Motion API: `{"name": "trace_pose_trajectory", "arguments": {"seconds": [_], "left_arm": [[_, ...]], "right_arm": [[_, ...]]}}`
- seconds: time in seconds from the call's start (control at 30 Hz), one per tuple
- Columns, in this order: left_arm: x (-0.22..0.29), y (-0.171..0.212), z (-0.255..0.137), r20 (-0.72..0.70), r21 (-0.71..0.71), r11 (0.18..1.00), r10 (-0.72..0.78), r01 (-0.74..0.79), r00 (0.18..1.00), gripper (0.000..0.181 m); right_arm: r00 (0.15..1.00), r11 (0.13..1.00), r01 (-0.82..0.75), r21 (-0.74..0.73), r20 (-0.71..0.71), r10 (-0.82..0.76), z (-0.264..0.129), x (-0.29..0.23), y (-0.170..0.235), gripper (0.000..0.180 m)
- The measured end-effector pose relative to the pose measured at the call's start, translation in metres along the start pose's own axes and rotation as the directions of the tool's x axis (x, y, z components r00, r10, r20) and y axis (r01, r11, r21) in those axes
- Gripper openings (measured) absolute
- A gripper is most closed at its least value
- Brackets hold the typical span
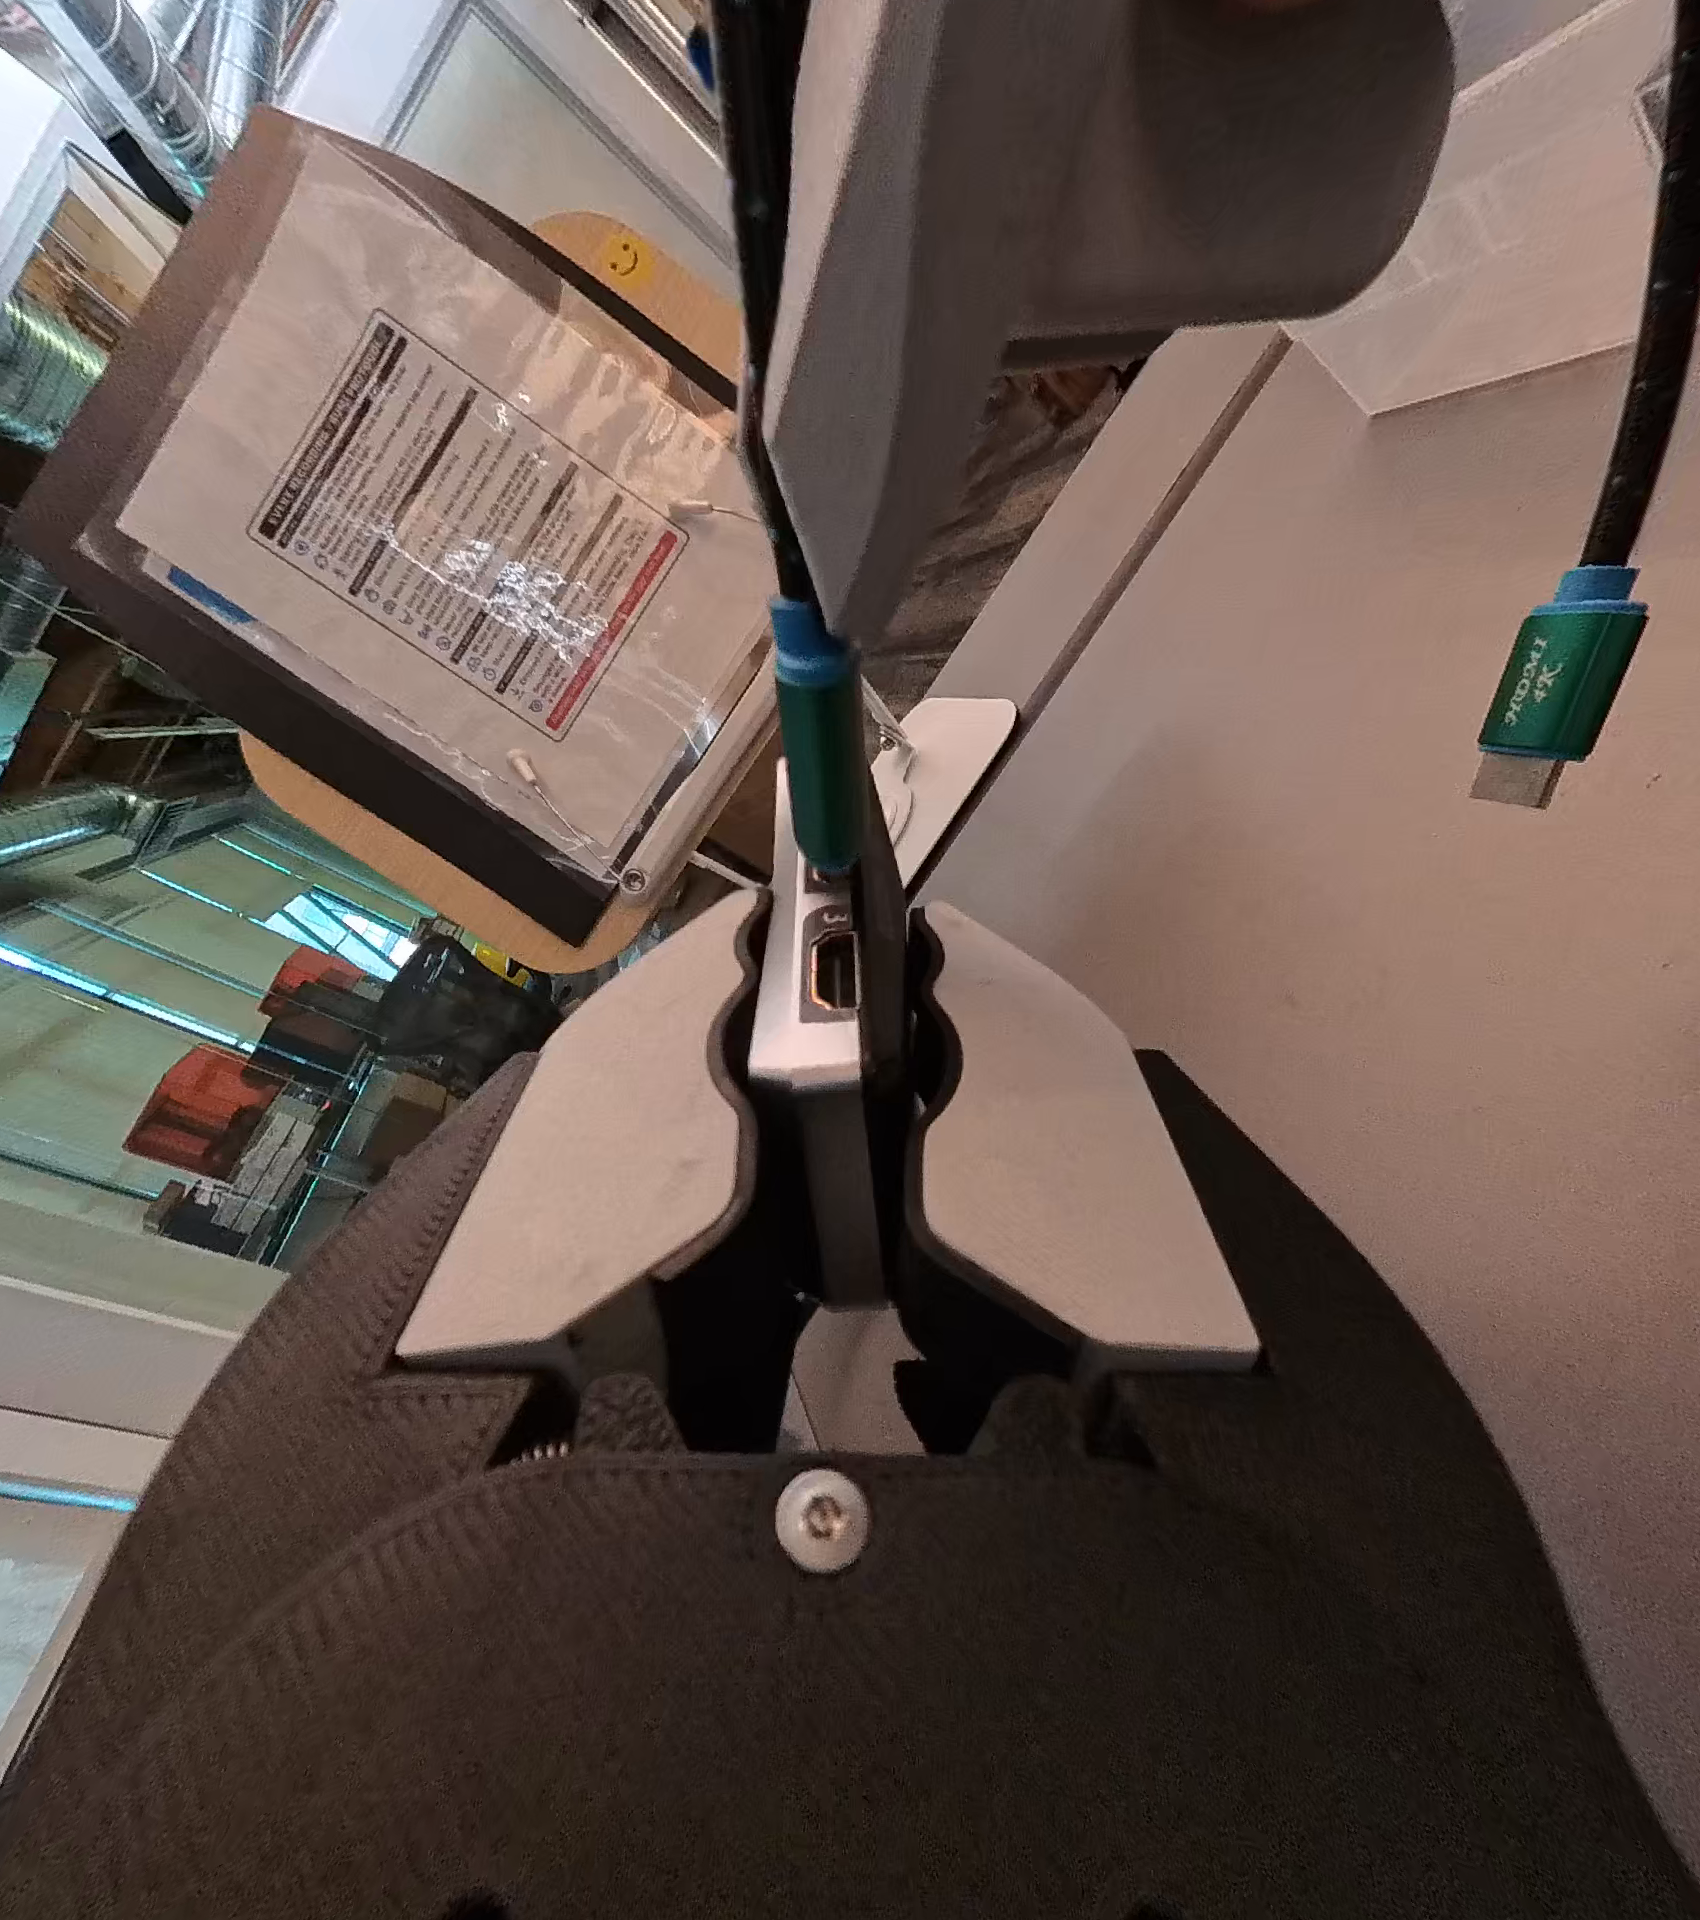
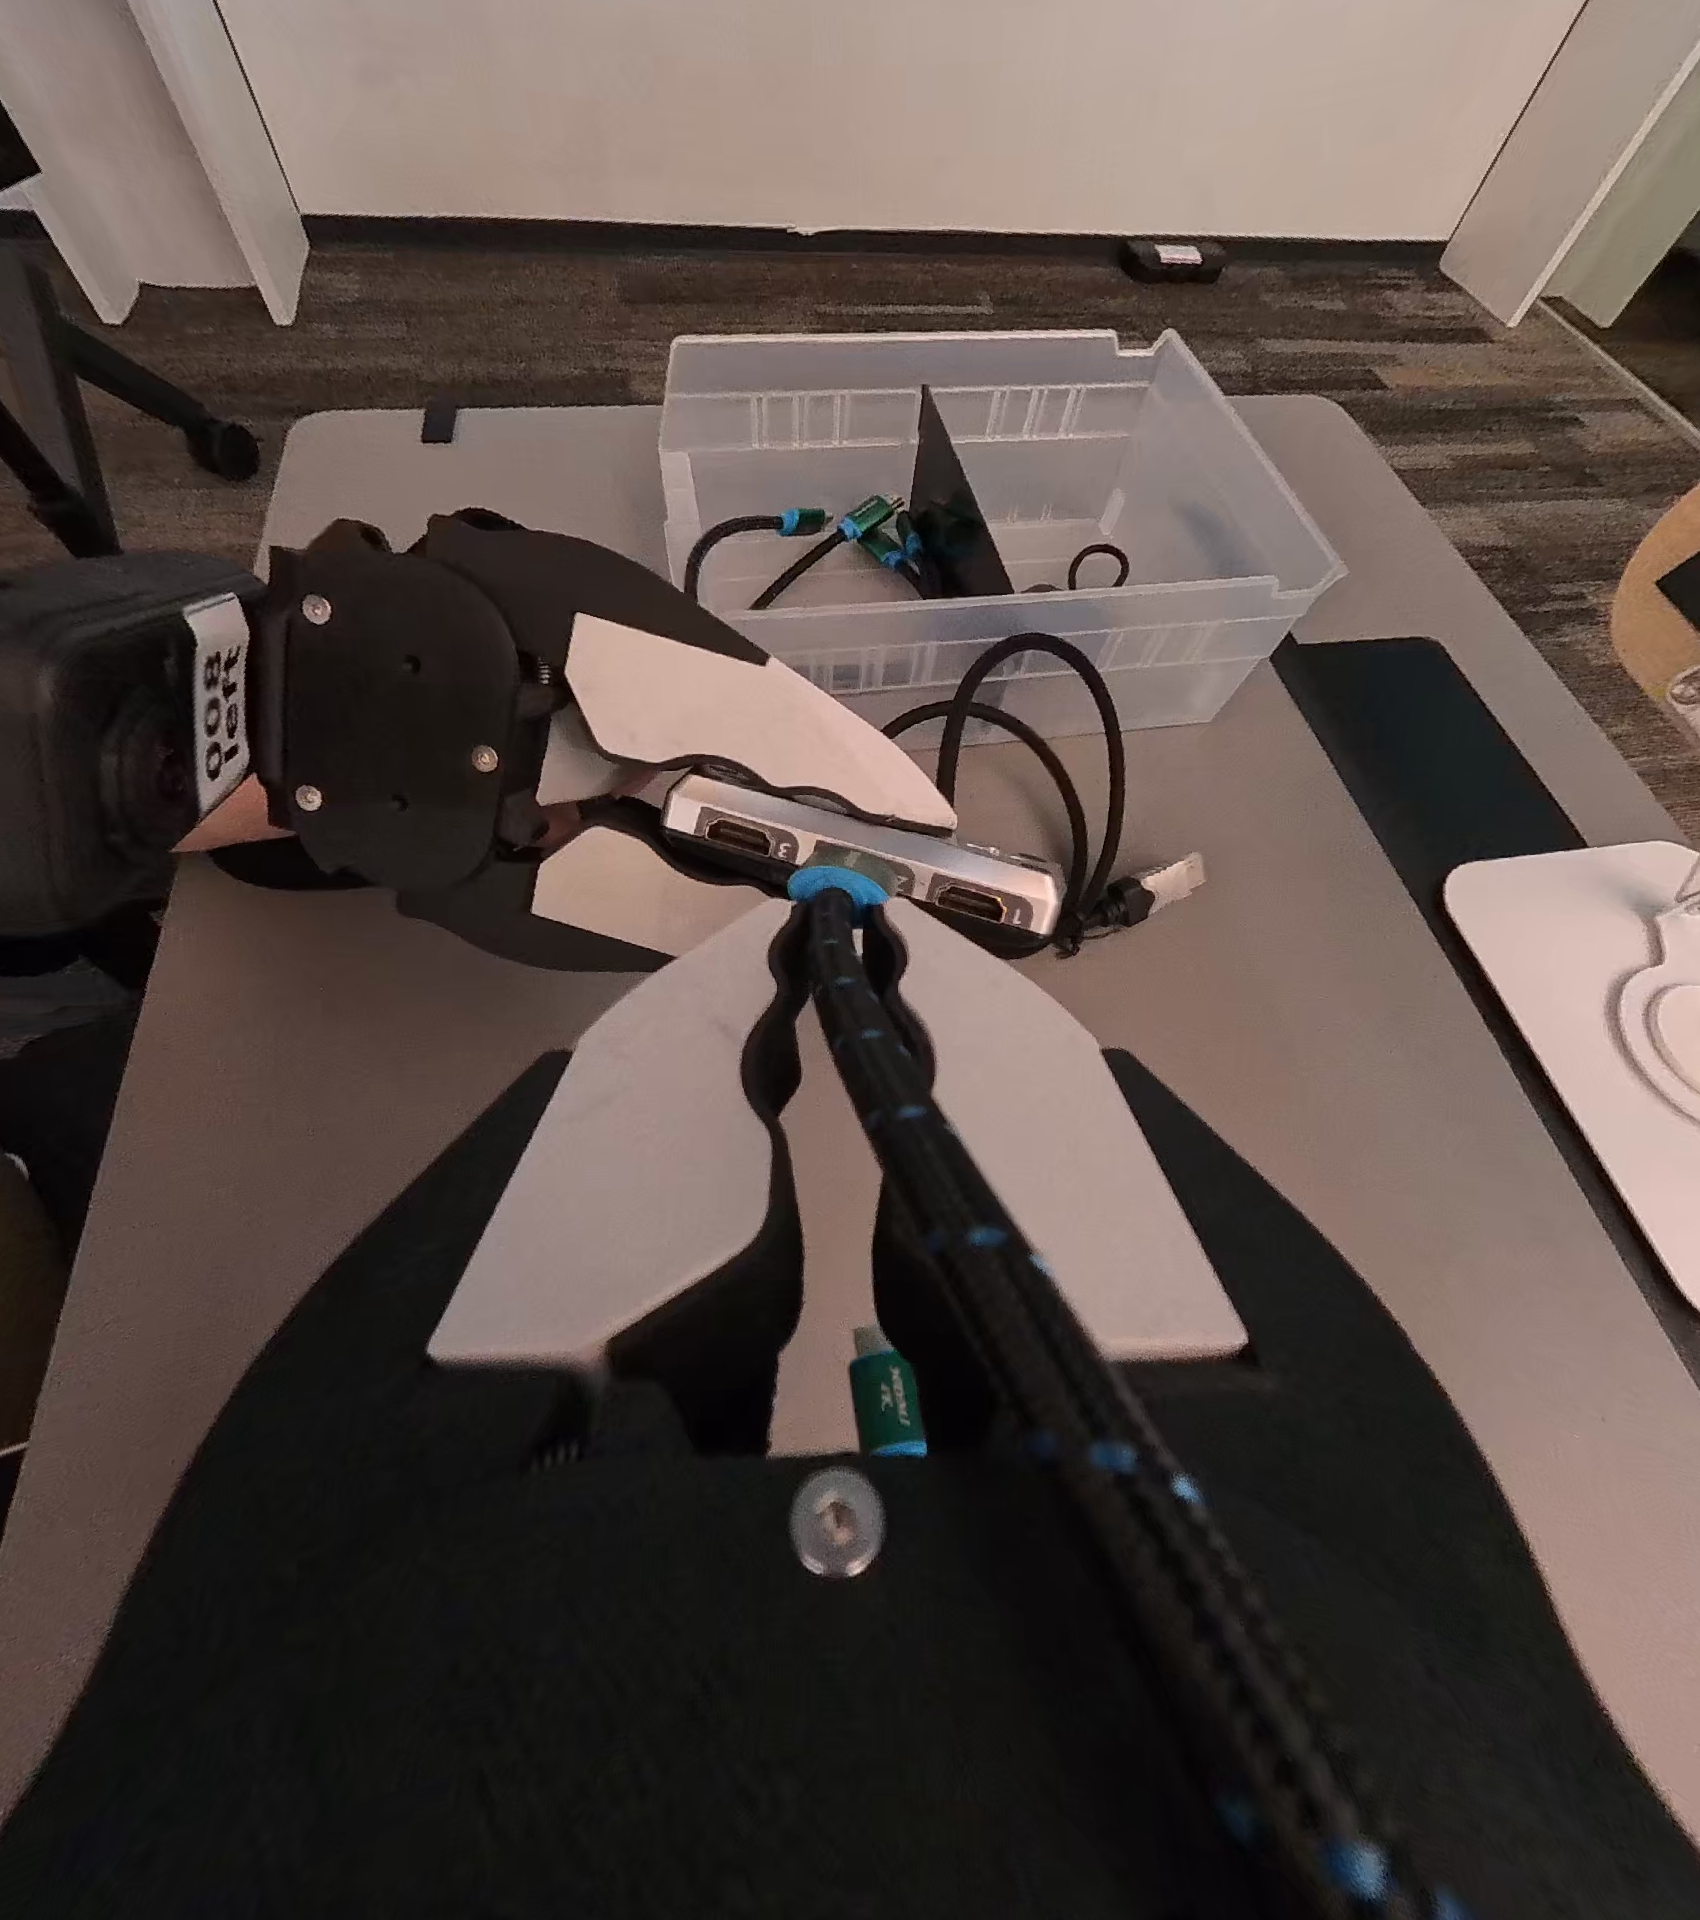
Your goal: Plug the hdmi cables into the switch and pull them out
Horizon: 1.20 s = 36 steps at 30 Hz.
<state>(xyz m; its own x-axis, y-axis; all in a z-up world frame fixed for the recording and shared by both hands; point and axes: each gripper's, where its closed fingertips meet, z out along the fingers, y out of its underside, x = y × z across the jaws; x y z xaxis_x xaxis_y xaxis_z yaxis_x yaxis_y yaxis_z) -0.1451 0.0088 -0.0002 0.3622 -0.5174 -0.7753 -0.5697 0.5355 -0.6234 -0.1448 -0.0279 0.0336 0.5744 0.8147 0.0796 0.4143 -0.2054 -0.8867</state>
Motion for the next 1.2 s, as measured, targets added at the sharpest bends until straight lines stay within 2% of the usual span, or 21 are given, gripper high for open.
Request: {"name": "trace_pose_trajectory", "arguments": {"seconds": [0.4, 0.47, 0.53, 0.63, 0.7, 0.83, 0.97, 1.07, 1.2], "left_arm": [[0.001, 0.007, 0.011, -0.013, -0.023, 1.0, 0.02, -0.02, 1.0, 0.022], [0.006, 0.007, 0.018, -0.021, -0.019, 1.0, 0.019, -0.02, 1.0, 0.023], [0.005, 0.011, 0.024, 0.004, -0.034, 0.999, 0.032, -0.032, 0.999, 0.023], [0.005, 0.023, 0.035, 0.01, -0.063, 0.997, 0.041, -0.04, 0.999, 0.023], [0.015, 0.028, 0.042, -0.012, -0.077, 0.993, 0.09, -0.091, 0.996, 0.023], [0.053, 0.035, 0.048, -0.071, -0.084, 0.944, 0.313, -0.318, 0.947, 0.023], [0.087, 0.04, 0.047, -0.098, -0.045, 0.869, 0.487, -0.493, 0.868, 0.023], [0.1, 0.045, 0.046, -0.126, -0.044, 0.849, 0.519, -0.527, 0.846, 0.025], [0.11, 0.051, 0.045, -0.216, -0.053, 0.877, 0.456, -0.477, 0.863, 0.036]], "right_arm": [[0.999, 0.999, -0.049, 0.015, -0.006, 0.049, 0.004, 0.011, 0.005, 0.011], [0.995, 0.995, -0.094, -0.035, 0.025, 0.095, 0.001, 0.015, 0.016, 0.013], [0.991, 0.982, -0.118, -0.15, 0.041, 0.125, -0.007, 0.016, 0.036, 0.014], [0.984, 0.95, -0.085, -0.3, 0.127, 0.128, -0.026, 0.0, 0.061, 0.012], [0.979, 0.933, -0.036, -0.357, 0.174, 0.104, -0.041, -0.009, 0.07, 0.009], [0.948, 0.915, 0.09, -0.393, 0.316, 0.042, -0.078, -0.038, 0.084, 0.006], [0.96, 0.926, 0.128, -0.354, 0.28, -0.026, -0.099, -0.038, 0.081, 0.006], [0.968, 0.947, 0.097, -0.307, 0.248, -0.019, -0.104, -0.032, 0.071, 0.006], [0.974, 0.94, 0.088, -0.33, 0.224, -0.012, -0.103, -0.025, 0.077, 0.006]]}}
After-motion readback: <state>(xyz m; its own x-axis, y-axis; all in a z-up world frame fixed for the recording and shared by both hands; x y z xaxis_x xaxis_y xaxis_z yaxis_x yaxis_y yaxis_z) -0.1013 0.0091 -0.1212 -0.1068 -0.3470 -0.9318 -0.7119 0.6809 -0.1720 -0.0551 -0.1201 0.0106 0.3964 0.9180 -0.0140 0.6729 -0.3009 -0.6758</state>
